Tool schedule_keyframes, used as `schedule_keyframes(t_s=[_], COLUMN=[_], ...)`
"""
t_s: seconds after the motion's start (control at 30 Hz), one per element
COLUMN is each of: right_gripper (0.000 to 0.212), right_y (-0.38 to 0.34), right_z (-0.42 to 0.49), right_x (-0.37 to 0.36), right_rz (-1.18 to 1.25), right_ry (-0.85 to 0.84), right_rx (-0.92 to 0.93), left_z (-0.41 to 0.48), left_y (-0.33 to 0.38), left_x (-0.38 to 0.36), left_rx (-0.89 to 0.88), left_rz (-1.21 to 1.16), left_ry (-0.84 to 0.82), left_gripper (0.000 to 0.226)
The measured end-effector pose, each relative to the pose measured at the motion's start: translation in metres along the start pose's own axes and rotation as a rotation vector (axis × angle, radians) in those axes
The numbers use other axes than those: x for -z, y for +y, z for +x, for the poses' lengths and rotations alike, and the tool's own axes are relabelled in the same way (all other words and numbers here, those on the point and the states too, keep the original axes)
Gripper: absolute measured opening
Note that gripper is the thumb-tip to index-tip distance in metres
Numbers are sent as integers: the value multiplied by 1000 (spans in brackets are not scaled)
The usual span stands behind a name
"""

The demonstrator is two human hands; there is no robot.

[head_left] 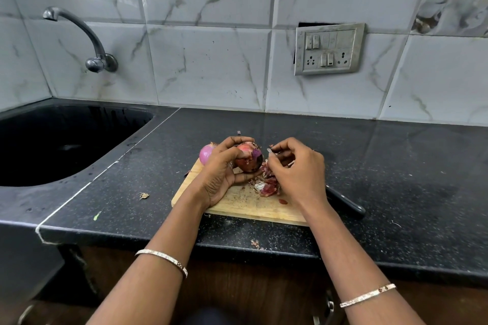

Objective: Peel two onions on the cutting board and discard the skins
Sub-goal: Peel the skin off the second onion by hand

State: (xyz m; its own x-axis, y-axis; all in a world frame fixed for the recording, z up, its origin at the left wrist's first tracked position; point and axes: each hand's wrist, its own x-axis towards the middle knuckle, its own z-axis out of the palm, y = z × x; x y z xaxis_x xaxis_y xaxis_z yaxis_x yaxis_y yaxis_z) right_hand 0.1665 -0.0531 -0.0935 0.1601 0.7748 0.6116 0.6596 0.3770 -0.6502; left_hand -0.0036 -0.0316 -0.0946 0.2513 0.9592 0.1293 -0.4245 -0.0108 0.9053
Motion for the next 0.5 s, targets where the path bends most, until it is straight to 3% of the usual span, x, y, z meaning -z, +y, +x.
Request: schedule_keyframes(t_s=[0.17, 0.27, 0.4, 0.5], right_gripper=[13, 12, 18, 14], right_y=[-4, -2, 0, -2], right_z=[1, 1, 2, 2], right_x=[1, -1, -1, -1], right_rz=[108, 164, 166, 192], right_ry=[-29, -65, -89, -135], right_rx=[107, 41, -35, -24], left_z=[0, 0, -1, 0], left_y=[1, 1, 1, -1], left_x=[-2, 0, 1, 2], left_rx=[28, 18, -2, -10], left_rz=[18, 34, 6, -33], left_ry=[21, 15, -12, -26], left_gripper=[51, 43, 55, 50])
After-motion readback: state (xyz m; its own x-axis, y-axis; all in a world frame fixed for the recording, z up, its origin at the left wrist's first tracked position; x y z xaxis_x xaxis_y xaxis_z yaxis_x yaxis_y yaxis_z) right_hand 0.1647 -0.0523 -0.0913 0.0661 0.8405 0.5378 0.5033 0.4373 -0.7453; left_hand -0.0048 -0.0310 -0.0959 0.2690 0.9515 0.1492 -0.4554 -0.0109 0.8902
